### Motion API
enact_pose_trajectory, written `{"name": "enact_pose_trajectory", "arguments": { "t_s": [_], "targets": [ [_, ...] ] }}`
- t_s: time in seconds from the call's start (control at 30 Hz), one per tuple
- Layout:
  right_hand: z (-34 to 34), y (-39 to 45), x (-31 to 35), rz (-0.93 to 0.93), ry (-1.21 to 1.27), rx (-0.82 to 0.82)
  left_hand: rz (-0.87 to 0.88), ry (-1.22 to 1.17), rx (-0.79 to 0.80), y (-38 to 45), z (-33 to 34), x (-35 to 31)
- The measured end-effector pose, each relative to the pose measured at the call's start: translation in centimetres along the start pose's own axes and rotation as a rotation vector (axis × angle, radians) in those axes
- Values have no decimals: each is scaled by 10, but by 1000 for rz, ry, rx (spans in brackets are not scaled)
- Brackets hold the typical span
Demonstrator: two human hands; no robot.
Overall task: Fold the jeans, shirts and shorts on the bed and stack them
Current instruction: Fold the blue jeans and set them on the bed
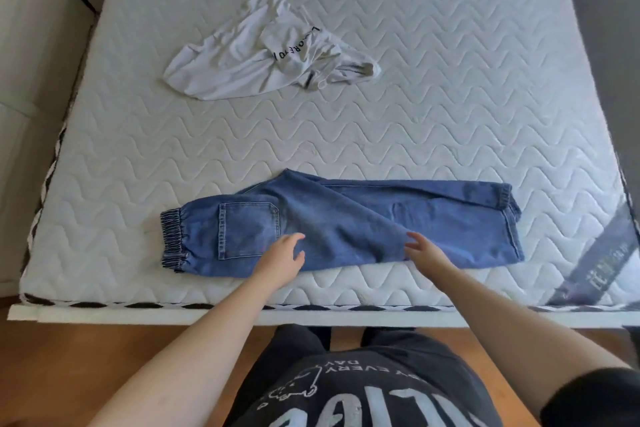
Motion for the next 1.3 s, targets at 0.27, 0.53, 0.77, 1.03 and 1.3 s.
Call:
{"name": "enact_pose_trajectory", "arguments": {
  "t_s": [0.27,0.53,0.77,1.03,1.3],
  "targets": [
    [-93,16,-102,138,122,-119,144,141,86,42,69,-117],
    [-161,59,-181,232,312,-161,222,222,137,84,142,-215],
    [-211,138,-194,149,303,-198,212,256,177,108,189,-239],
    [-230,225,-195,156,15,-195,152,211,209,117,222,-242],
    [-202,200,-183,8,-59,-58,61,22,219,105,226,-239]
  ]
}}
Point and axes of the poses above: each hand's wrist, its own y-axis towards the middle knuckle, its own z-axis out of the palm, x = y × z, the point moved 1 cm from there along y, towards the middle knuckle, and after that the axes turned 1 degree about -y, right-handed, at the moved point
